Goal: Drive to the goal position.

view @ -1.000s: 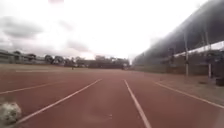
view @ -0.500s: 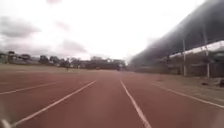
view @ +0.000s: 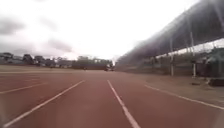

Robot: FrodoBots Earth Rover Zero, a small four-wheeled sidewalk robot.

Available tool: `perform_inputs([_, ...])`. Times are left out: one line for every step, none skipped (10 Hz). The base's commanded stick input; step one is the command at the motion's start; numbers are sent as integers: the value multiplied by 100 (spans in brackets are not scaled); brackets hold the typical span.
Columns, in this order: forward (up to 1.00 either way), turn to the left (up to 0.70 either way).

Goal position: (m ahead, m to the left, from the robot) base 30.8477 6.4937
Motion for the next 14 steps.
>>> perform_inputs([85, 0])
perform_inputs([85, 0])
perform_inputs([85, 0])
perform_inputs([85, 0])
perform_inputs([85, 0])
perform_inputs([85, 0])
perform_inputs([85, 0])
perform_inputs([85, 0])
perform_inputs([85, 0])
perform_inputs([85, 0])
perform_inputs([85, 0])
perform_inputs([85, 0])
perform_inputs([85, 0])
perform_inputs([85, 0])
